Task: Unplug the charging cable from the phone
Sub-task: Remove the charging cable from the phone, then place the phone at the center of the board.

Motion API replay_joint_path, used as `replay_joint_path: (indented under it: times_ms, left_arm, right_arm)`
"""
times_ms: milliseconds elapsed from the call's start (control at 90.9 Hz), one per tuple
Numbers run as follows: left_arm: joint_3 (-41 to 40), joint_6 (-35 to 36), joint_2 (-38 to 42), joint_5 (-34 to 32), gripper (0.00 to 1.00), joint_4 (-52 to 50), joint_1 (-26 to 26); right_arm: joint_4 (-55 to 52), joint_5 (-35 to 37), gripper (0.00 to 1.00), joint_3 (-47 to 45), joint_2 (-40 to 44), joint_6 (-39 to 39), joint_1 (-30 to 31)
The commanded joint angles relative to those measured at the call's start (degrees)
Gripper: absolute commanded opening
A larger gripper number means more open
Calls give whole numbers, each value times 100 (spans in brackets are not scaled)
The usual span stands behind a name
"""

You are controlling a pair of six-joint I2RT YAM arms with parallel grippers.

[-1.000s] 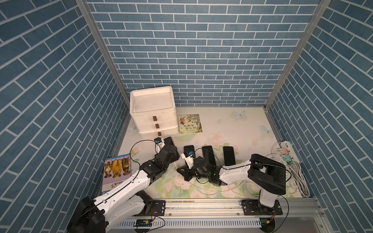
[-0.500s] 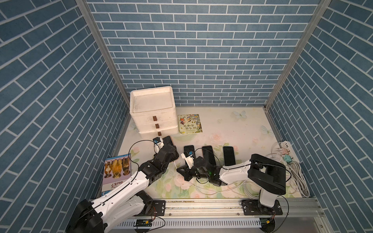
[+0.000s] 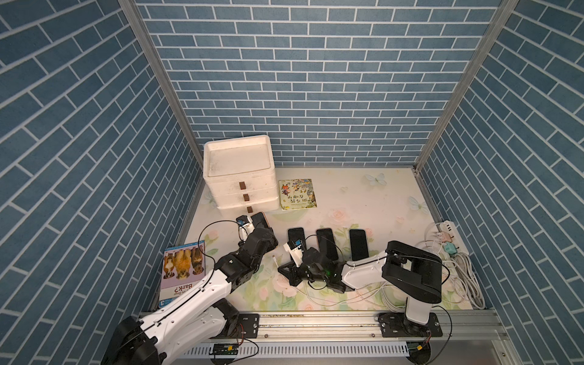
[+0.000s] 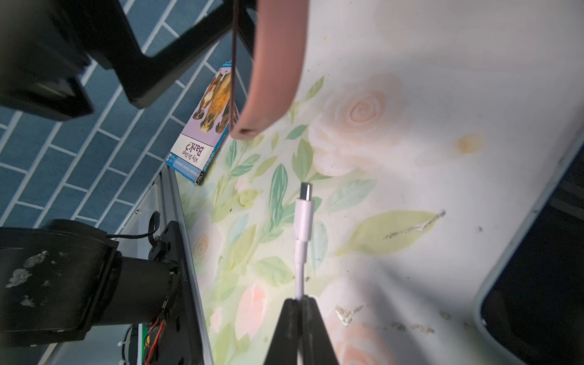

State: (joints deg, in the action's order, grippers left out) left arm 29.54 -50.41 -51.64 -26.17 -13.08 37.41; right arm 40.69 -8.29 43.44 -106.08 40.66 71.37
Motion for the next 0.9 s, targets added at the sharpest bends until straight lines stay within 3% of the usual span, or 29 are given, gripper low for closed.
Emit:
replay_joint_path:
  times_ms: [0, 110, 264, 429, 891]
  left_arm:
    - [143, -61, 58, -446, 0, -240, 12]
    - [136, -69, 10, -468, 0, -314, 13]
    - [78, -95, -100, -388, 0, -332, 16]
    - [-8, -121, -187, -312, 0, -379, 17]
    - [-295, -43, -514, -28, 0, -551, 17]
  right_arm:
    - [13, -24, 2, 101, -111, -52, 26]
    - [-63, -23, 11, 161, -186, -54, 18]
    - [-131, 31, 33, 163, -242, -46, -3]
    - [-106, 49, 49, 136, -176, -35, -42]
    - [-905, 876, 61, -48, 960, -375, -205]
